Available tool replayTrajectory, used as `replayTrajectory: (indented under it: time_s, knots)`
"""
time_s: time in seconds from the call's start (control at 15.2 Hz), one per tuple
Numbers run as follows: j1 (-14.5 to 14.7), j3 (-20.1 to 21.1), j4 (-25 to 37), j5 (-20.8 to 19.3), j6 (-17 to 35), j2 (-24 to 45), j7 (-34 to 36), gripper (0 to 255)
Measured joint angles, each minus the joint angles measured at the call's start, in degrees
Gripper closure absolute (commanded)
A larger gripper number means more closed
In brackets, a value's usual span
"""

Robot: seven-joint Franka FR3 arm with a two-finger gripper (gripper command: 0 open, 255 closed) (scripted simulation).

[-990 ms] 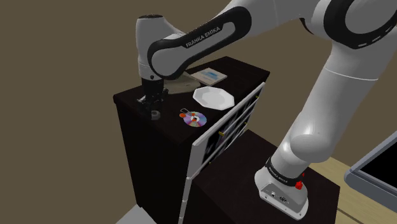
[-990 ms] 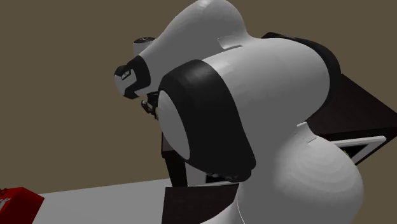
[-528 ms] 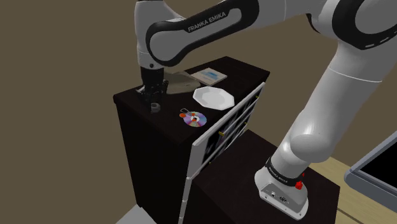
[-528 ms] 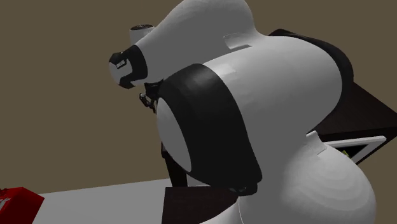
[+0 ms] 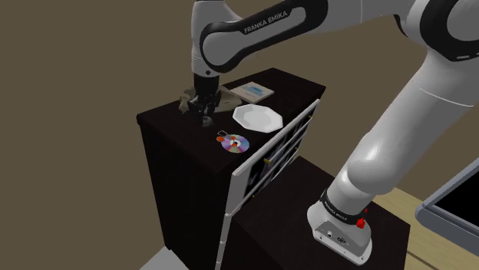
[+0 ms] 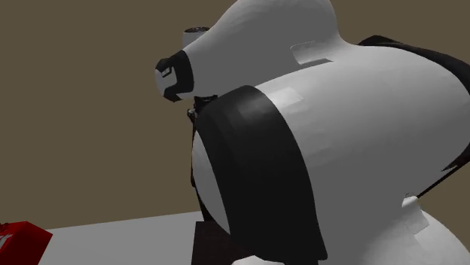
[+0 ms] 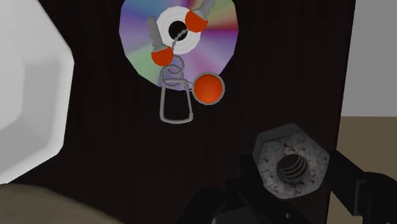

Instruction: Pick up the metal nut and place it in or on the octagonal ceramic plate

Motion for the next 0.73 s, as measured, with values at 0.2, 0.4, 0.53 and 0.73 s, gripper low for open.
replayTrajectory:
  time_s: [0.2, 0.4, 0.53, 0.73]
  knots:
    - [-1.82, -2.36, -2.55, 0.92, -0.36, -3.02, -4.7, 255]
    - [-3.47, -4.77, -5.82, 1.44, 0.22, -5.7, -9.12, 255]
    - [-4.73, -6.58, -6.62, 1.4, -0.02, -6.7, -12.18, 255]
    - [-6.56, -9.24, -7.68, 1.12, -0.27, -7.96, -16.56, 255]
